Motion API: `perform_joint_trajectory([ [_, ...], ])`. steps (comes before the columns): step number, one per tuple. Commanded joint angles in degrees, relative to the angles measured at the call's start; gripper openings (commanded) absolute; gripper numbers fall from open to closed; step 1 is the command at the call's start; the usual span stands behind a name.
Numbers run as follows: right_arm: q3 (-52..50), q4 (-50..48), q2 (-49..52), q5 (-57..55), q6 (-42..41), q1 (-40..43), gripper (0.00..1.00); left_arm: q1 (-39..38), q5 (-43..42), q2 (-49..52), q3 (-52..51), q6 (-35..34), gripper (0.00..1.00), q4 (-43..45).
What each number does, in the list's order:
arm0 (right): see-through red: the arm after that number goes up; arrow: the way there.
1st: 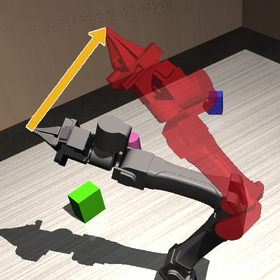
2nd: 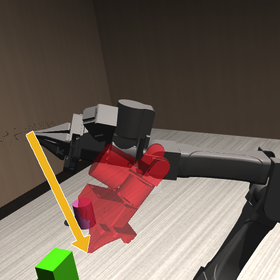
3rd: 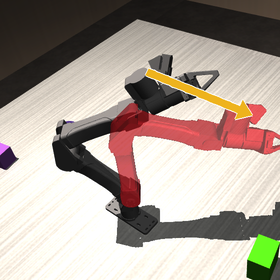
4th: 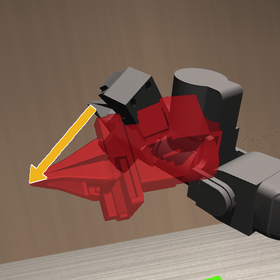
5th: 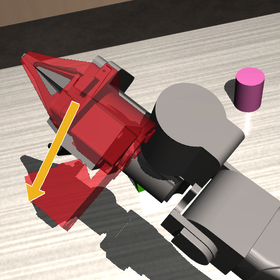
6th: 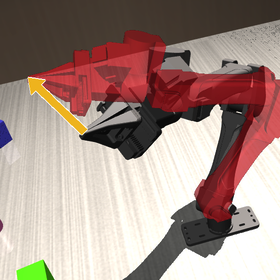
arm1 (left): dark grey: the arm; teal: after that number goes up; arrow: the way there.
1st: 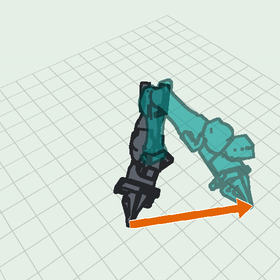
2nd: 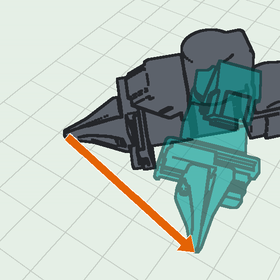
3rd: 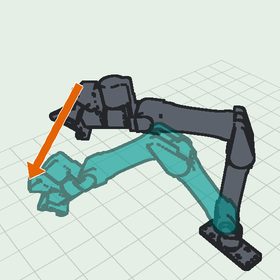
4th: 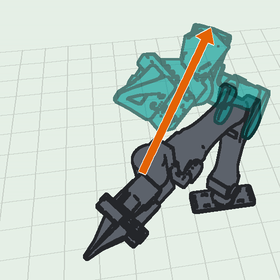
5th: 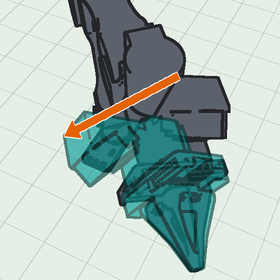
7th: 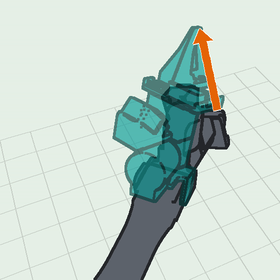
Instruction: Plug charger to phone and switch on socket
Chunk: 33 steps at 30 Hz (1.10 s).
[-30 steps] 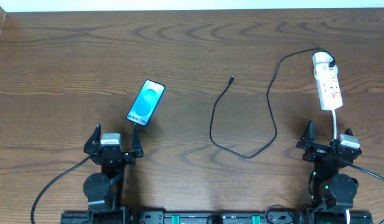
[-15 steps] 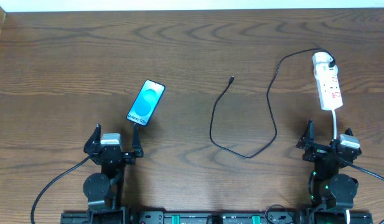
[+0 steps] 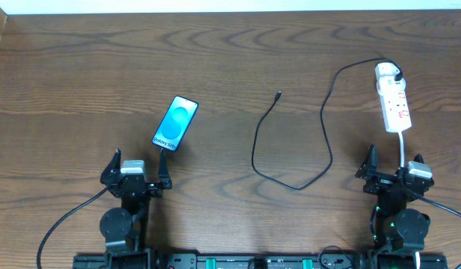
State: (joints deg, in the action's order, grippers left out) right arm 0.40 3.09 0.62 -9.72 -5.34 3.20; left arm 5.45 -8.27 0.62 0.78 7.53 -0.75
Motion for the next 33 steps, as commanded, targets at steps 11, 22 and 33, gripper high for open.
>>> perform_joint_trajectory([
  [11,-0.1,0.2,-0.3,0.2,0.9,-0.3,0.99,-0.1,0.6,-0.4,-0.5,0.4,0.96,-2.6],
  [22,-0.1,0.2,-0.3,0.2,0.9,-0.3,0.99,-0.1,-0.1,-0.4,-0.4,0.1,0.96,-2.6],
  [33,-0.1,0.2,-0.3,0.2,0.9,-0.3,0.99,-0.1,-0.2,3.3,2.9,-0.3,0.96,-2.7],
])
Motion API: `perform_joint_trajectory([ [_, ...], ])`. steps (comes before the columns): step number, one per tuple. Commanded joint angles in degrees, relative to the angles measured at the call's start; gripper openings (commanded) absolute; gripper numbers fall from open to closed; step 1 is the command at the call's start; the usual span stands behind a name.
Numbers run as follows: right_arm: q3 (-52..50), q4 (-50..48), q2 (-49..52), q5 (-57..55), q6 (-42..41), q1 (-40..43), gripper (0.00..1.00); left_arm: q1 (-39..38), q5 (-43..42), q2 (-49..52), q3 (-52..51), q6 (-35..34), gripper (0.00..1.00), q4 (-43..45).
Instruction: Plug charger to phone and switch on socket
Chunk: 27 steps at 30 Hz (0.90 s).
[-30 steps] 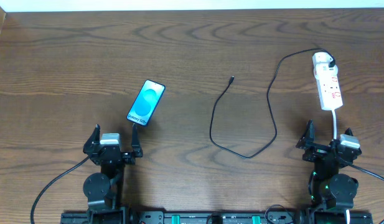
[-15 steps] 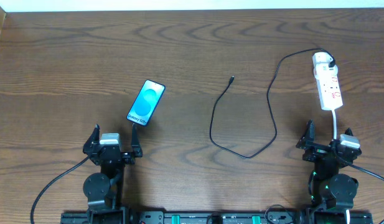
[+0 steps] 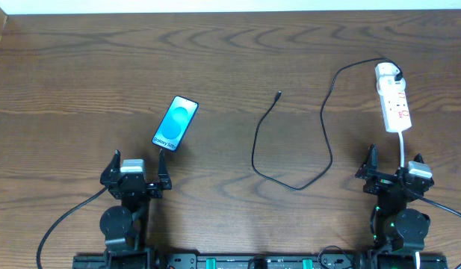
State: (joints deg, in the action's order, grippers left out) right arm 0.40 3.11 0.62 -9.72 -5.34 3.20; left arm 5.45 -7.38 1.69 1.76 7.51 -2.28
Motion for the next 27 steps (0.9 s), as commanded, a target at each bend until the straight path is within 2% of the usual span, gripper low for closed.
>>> perform_joint_trajectory([
  [1,-0.1,0.2,-0.3,0.2,0.9,-0.3,0.99,-0.1,-1.1,4.1,2.8,-0.3,0.97,-1.2],
  [7,-0.1,0.2,-0.3,0.2,0.9,-0.3,0.99,-0.1,-1.2,13.6,8.3,-0.3,0.97,-1.2],
  [8,-0.1,0.2,-0.3,0.2,0.9,-0.3,0.99,-0.1,-1.2,17.9,11.0,-0.3,0.96,-1.2],
  [17,-0.1,0.2,-0.3,0.2,0.9,-0.3,0.99,-0.1,-8.8,36.9,22.8,-0.2,0.96,-2.5],
  [27,-0.1,0.2,-0.3,0.2,0.9,-0.3,0.99,-0.1,-10.2,54.5,37.6,-0.2,0.96,-14.6],
])
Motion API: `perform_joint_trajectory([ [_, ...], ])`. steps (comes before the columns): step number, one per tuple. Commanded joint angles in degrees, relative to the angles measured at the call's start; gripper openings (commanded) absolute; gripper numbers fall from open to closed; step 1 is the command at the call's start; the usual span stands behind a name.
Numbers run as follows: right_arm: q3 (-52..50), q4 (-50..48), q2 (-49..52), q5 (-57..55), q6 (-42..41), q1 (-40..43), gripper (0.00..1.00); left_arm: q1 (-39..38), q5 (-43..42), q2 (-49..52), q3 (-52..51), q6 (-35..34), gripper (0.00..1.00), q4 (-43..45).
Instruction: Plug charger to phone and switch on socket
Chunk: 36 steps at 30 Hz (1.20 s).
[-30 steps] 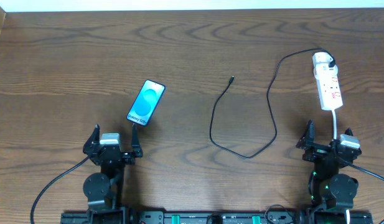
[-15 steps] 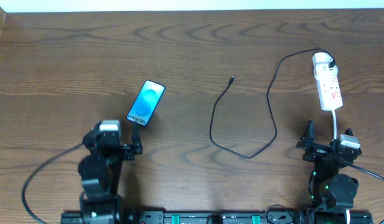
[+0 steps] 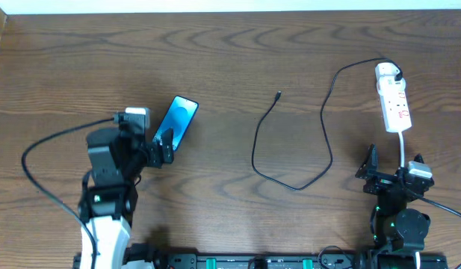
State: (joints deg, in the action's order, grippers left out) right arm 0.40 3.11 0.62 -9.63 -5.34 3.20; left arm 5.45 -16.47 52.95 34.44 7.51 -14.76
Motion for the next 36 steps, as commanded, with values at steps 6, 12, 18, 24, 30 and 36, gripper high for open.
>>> perform_joint_trajectory([
  [6,-0.1,0.2,-0.3,0.1,0.9,-0.3,0.99,-0.1,-4.8,10.1,14.1,0.0,0.96,-11.4],
  [12,-0.1,0.2,-0.3,0.1,0.9,-0.3,0.99,-0.1,-7.0,17.6,26.6,0.4,0.97,-24.3],
  [18,-0.1,0.2,-0.3,0.1,0.9,-0.3,0.99,-0.1,-7.0,25.9,39.1,0.5,0.97,-36.8],
  [24,-0.1,0.2,-0.3,0.1,0.9,-0.3,0.99,-0.2,-7.1,33.2,49.6,3.1,0.96,-47.5],
  [30,-0.1,0.2,-0.3,0.1,0.9,-0.3,0.99,-0.2,-10.6,40.3,59.7,7.6,0.96,-57.9],
  [36,-0.1,0.2,-0.3,0.1,0.9,-0.3,0.99,-0.1,-9.0,42.2,62.9,8.3,0.97,-57.5],
])
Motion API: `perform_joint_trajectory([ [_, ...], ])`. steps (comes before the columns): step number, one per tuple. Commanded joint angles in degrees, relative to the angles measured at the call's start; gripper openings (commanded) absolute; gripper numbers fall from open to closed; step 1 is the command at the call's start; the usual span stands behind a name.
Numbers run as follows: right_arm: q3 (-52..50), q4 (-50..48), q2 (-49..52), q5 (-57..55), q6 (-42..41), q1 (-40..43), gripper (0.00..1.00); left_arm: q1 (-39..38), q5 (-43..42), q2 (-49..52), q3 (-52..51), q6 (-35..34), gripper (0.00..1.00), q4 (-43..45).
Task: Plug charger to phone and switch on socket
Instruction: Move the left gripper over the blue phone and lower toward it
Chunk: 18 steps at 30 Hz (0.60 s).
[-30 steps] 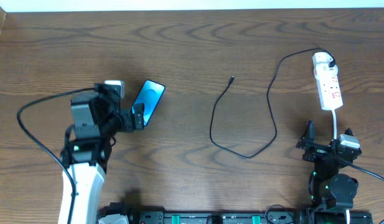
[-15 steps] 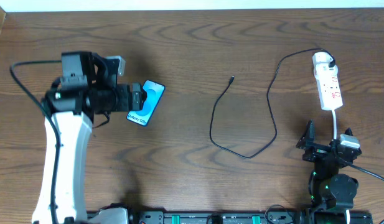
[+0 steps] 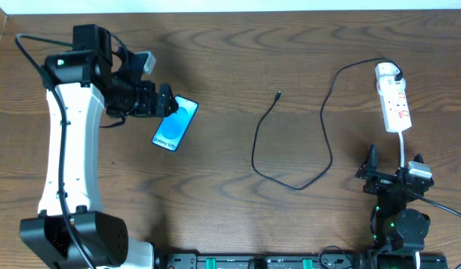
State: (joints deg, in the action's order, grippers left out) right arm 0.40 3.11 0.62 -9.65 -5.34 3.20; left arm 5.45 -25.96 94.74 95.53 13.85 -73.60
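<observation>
A phone point(image 3: 175, 124) with a lit blue screen lies face up at the left of the table. My left gripper point(image 3: 167, 101) points right and hangs over the phone's upper left edge; its jaws look open, with nothing in them. The black charger cable point(image 3: 254, 153) winds across the middle, and its free plug tip point(image 3: 279, 95) lies bare on the wood. The cable's other end runs to the white power strip point(image 3: 394, 104) at the far right, entering it at its top end. My right gripper point(image 3: 394, 159) rests open near the front edge, below the strip.
The table point(image 3: 237, 52) is dark wood, with a pale wall edge along the back. The left arm's own black cable arcs over the table's left side. A white lead runs from the power strip down past the right arm's base.
My left arm has reached further back and turned to the right, so its gripper now sits over the phone's upper edge instead of beside its lower end. Phone, cable and right arm are unchanged.
Both arms first sat at rest by the front edge with open grippers, and stayed so a second later. Then the left arm stood up beside the phone's lower left. Now it stretches from the back left with its gripper over the phone.
</observation>
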Motion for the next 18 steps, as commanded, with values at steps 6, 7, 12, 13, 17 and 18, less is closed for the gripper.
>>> perform_joint_trajectory([
  [6,-0.1,0.2,-0.3,0.1,0.9,-0.3,0.99,-0.1,3.5,0.4,1.8,2.0,0.96,3.9],
  [7,-0.1,0.1,-0.3,0.1,0.9,-0.3,0.99,-0.1,3.7,0.4,1.8,2.0,0.96,3.9],
  [12,-0.1,0.2,-0.3,0.1,0.9,-0.3,0.99,-0.1,4.6,0.4,0.9,2.0,0.97,7.1],
  [13,-0.1,0.2,-0.3,0.1,0.9,-0.3,0.99,-0.1,4.6,0.4,0.5,2.0,0.96,7.9],
  [17,-0.1,0.2,-0.3,0.1,0.9,-0.3,0.99,-0.1,5.7,1.3,-1.3,3.5,0.96,10.7],
  [18,-0.1,0.2,-0.3,0.1,0.9,-0.3,0.99,-0.1,5.9,1.7,-1.5,4.4,0.96,10.7],
])
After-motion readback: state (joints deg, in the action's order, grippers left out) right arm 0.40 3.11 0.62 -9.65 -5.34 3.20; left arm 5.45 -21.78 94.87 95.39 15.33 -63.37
